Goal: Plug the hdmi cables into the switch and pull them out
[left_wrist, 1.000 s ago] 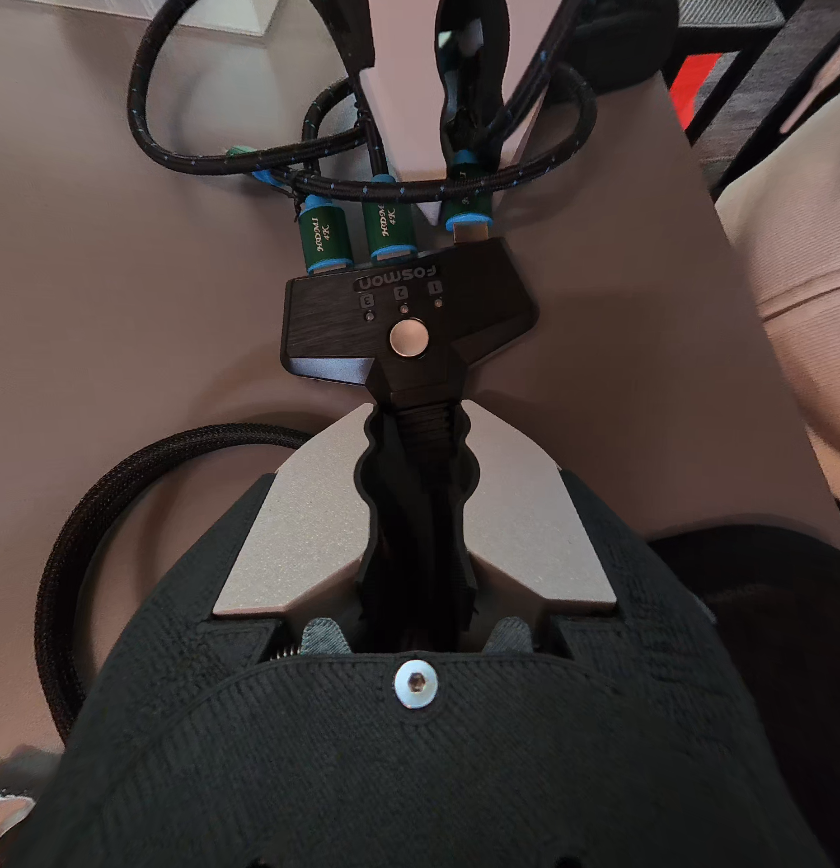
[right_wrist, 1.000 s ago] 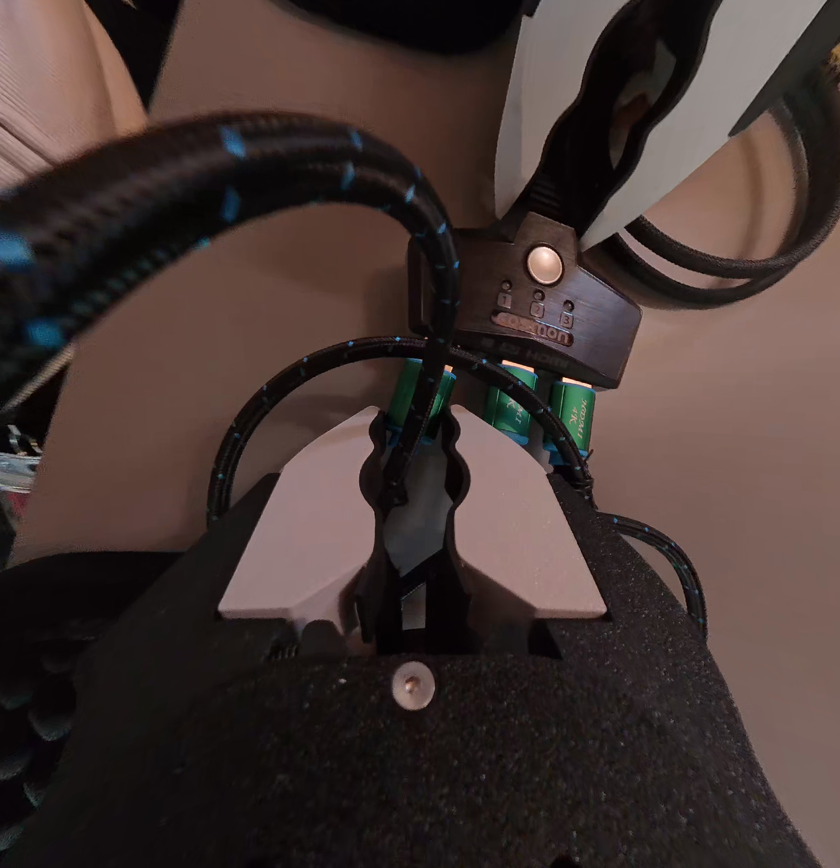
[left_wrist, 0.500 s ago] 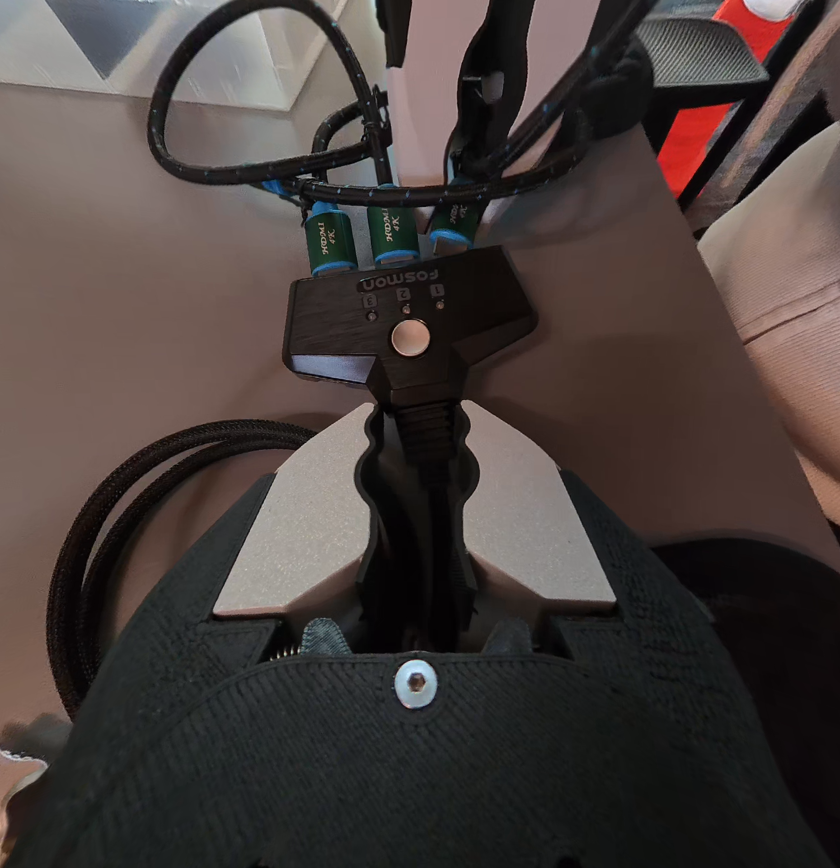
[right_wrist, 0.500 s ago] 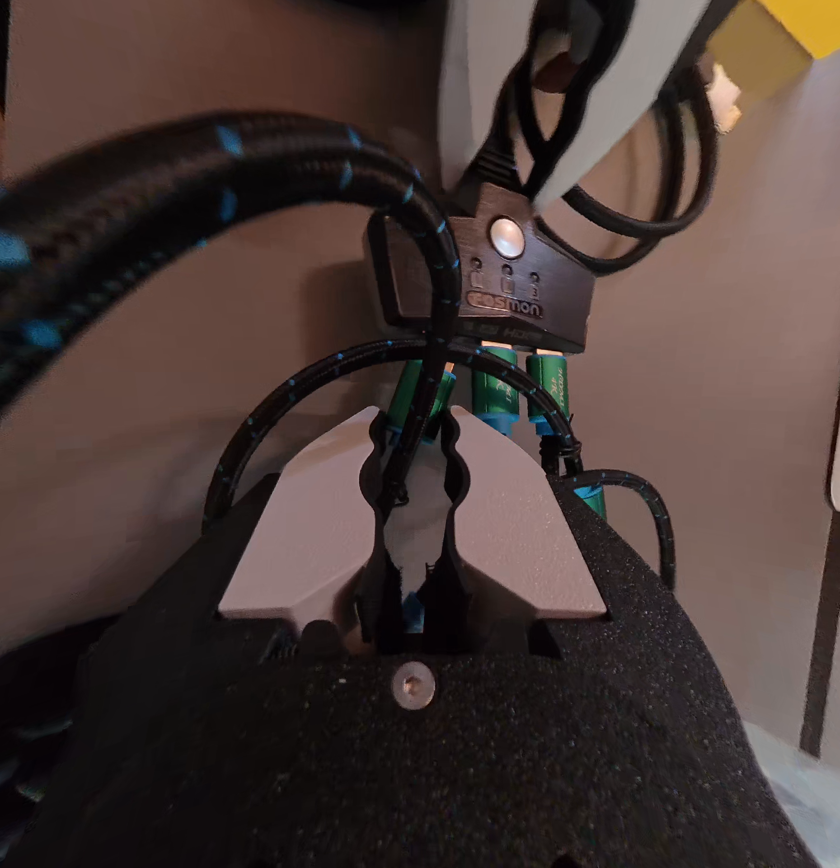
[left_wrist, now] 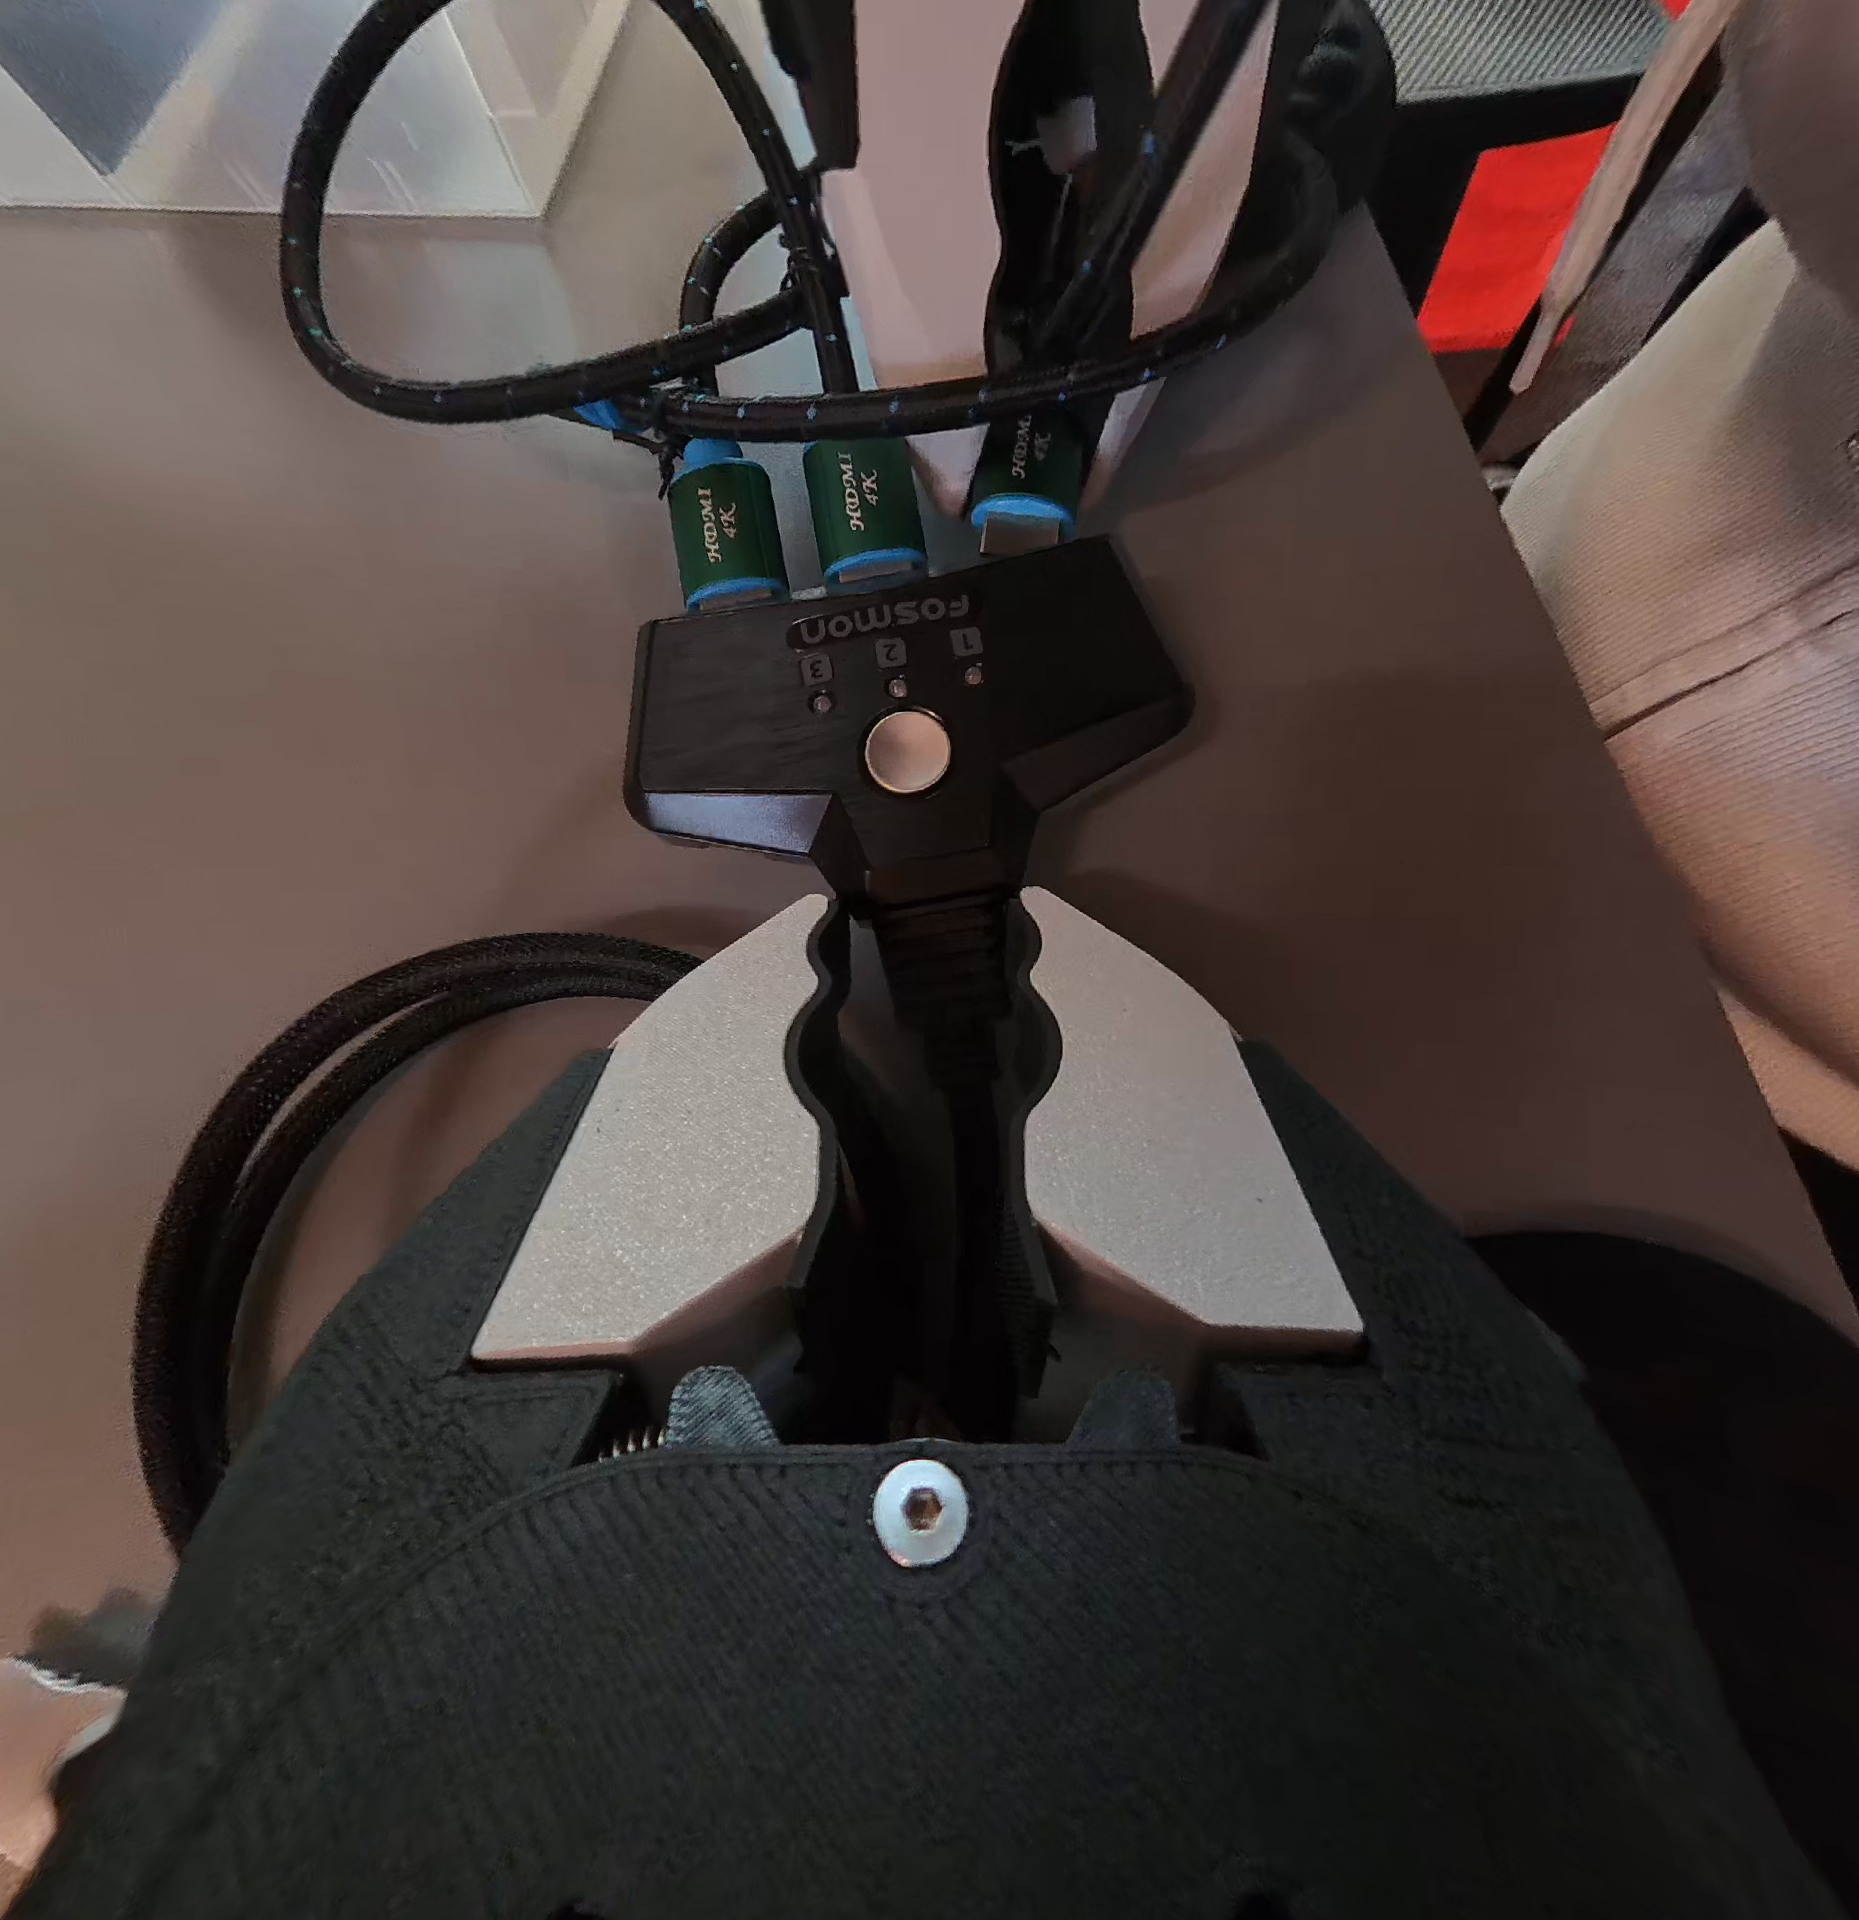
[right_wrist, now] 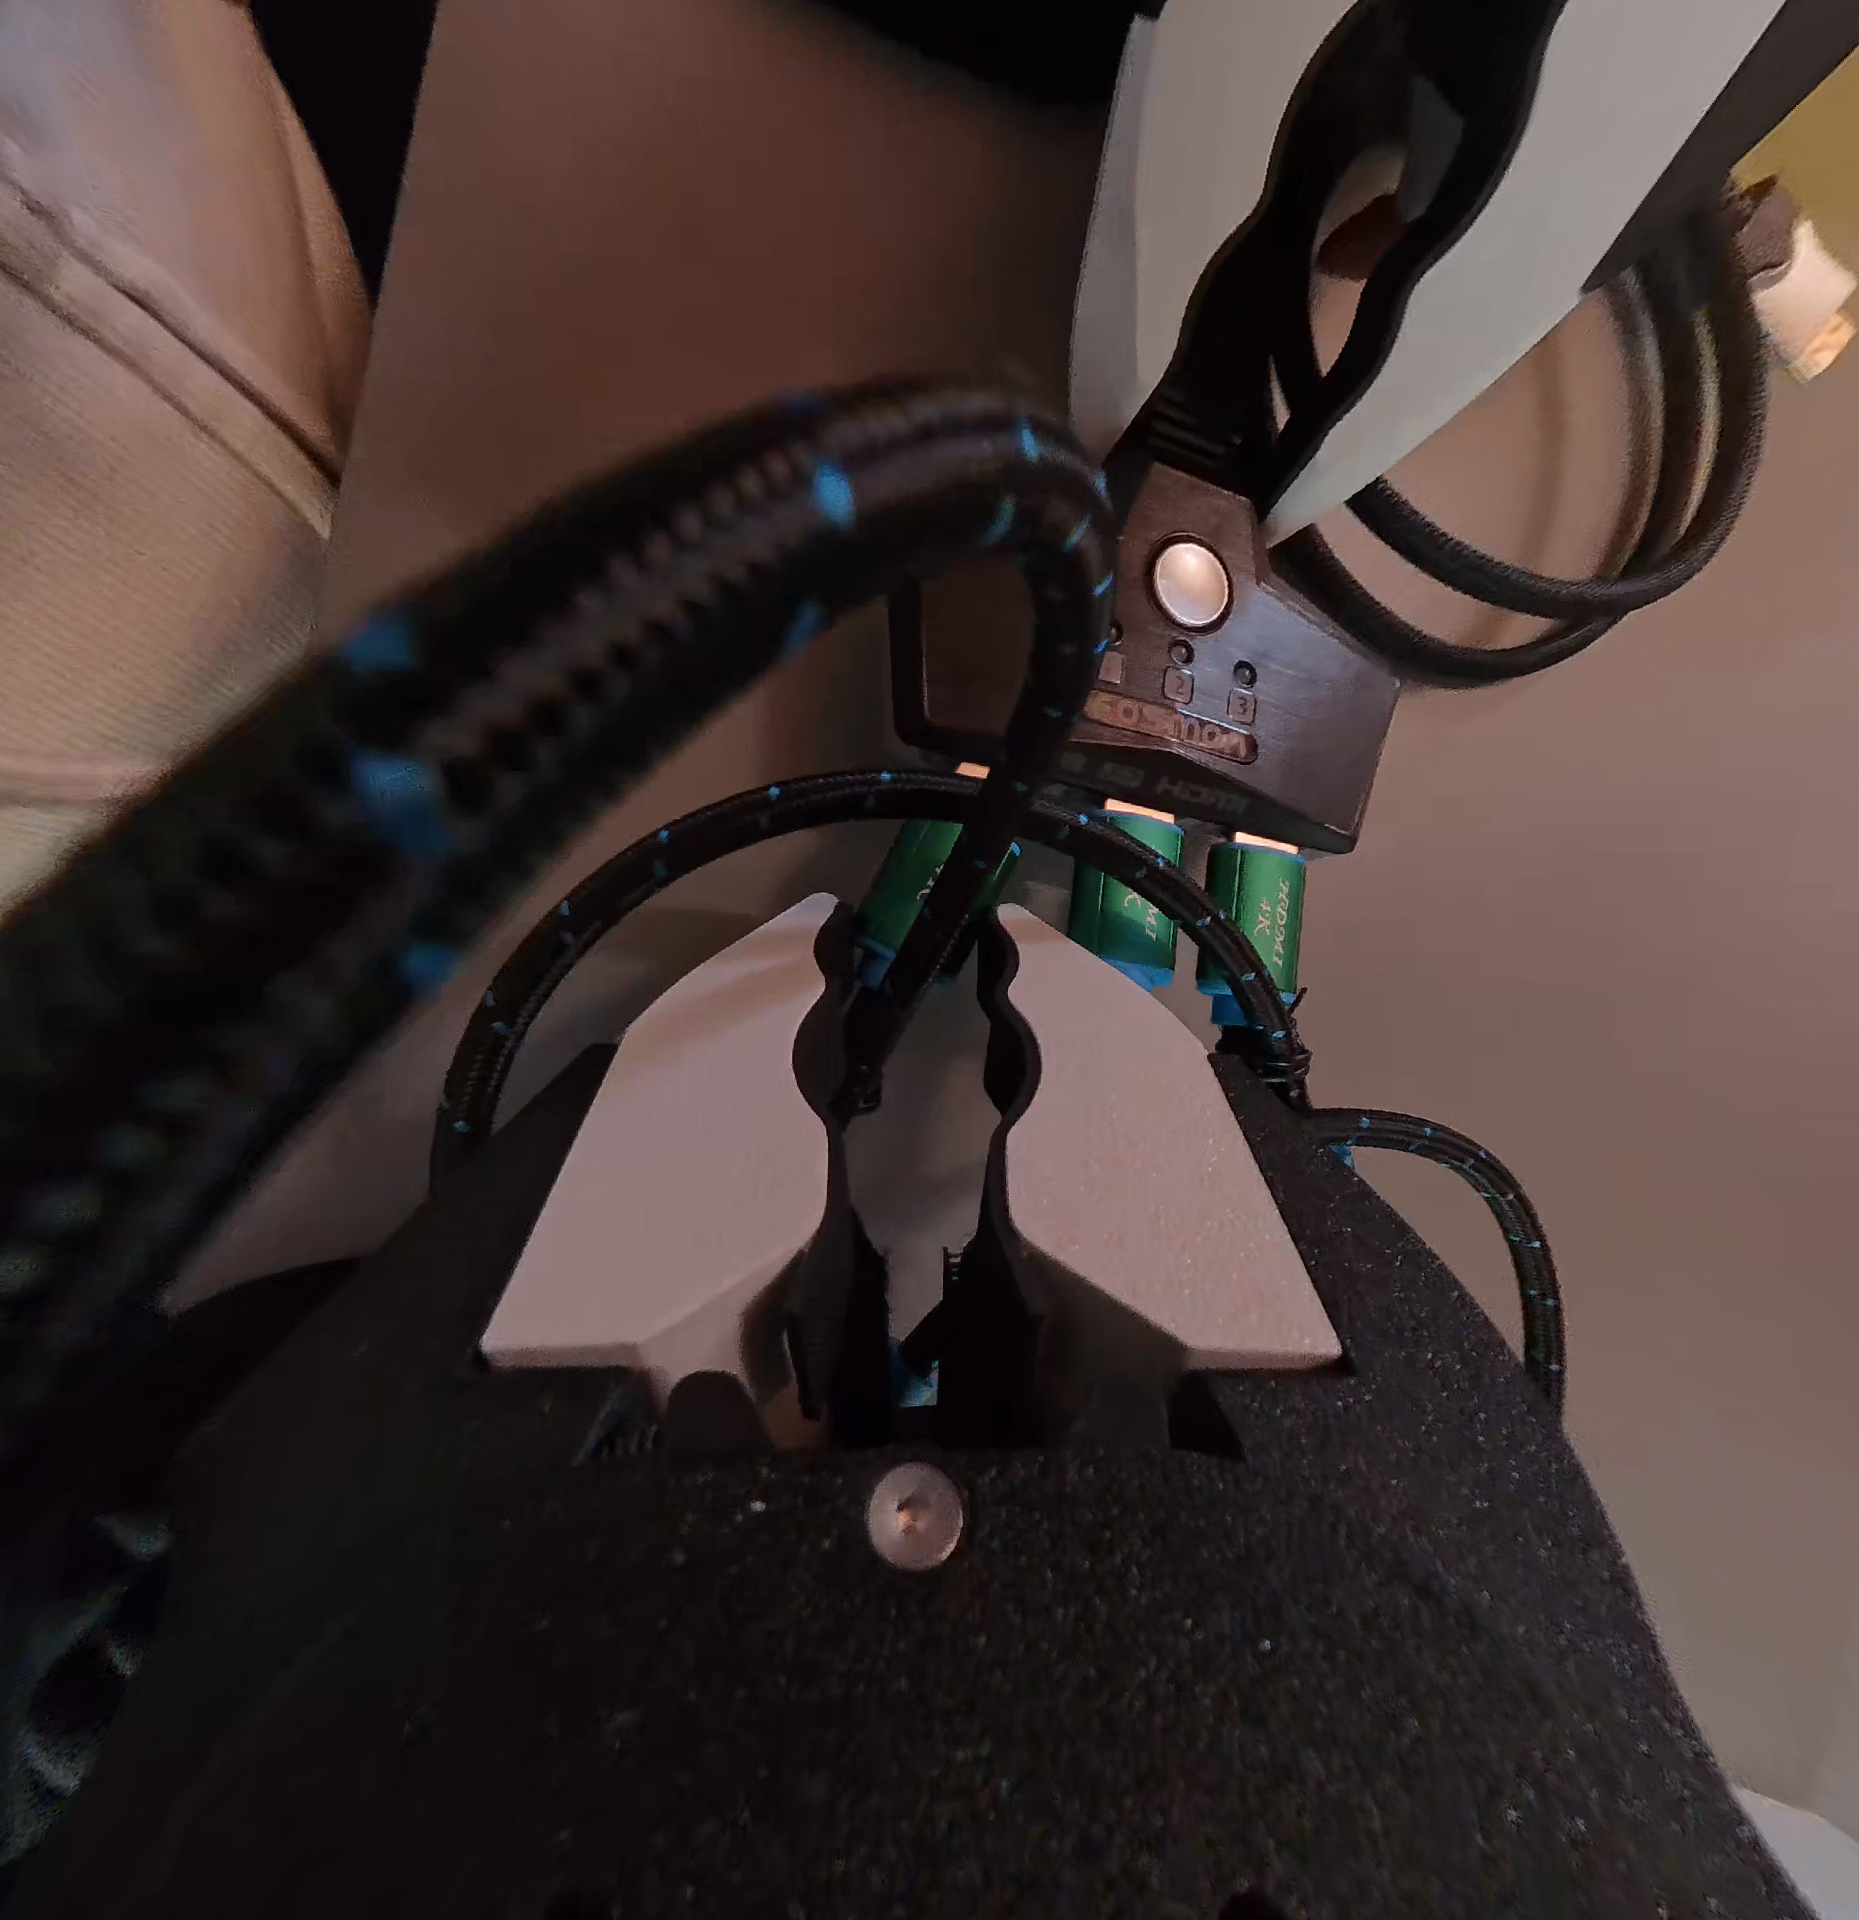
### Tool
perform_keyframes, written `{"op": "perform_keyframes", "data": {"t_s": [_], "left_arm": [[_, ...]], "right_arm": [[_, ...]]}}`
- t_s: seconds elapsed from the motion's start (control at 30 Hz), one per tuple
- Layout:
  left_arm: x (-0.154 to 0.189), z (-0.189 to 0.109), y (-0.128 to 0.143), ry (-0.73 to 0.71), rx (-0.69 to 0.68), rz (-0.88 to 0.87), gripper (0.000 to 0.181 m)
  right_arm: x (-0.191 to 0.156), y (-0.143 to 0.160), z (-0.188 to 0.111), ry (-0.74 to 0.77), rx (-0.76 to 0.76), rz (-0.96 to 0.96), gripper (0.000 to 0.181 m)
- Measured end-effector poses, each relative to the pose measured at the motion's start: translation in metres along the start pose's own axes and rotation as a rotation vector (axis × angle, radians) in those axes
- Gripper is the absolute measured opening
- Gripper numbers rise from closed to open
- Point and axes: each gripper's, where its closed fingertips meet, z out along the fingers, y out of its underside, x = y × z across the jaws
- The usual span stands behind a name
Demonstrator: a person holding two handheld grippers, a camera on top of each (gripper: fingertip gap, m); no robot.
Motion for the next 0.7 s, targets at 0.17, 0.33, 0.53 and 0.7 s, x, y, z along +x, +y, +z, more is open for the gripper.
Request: {"op": "perform_keyframes", "data": {"t_s": [0.17, 0.33, 0.53, 0.7], "left_arm": [[0.001, 0.003, -0.003, -0.032, -0.037, 0.018, 0.028], [0.0, 0.004, -0.001, -0.021, -0.009, -0.02, 0.029], [0.0, 0.003, -0.002, -0.02, 0.014, -0.036, 0.029], [0.0, 0.003, -0.001, -0.019, 0.011, -0.036, 0.029]], "right_arm": [[-0.004, 0.007, -0.001, -0.061, -0.112, -0.012, 0.024], [-0.003, 0.007, 0.0, -0.028, -0.115, 0.083, 0.026], [-0.002, 0.007, -0.011, 0.093, -0.093, 0.218, 0.027], [-0.003, 0.012, -0.012, 0.128, -0.119, 0.191, 0.017]]}}
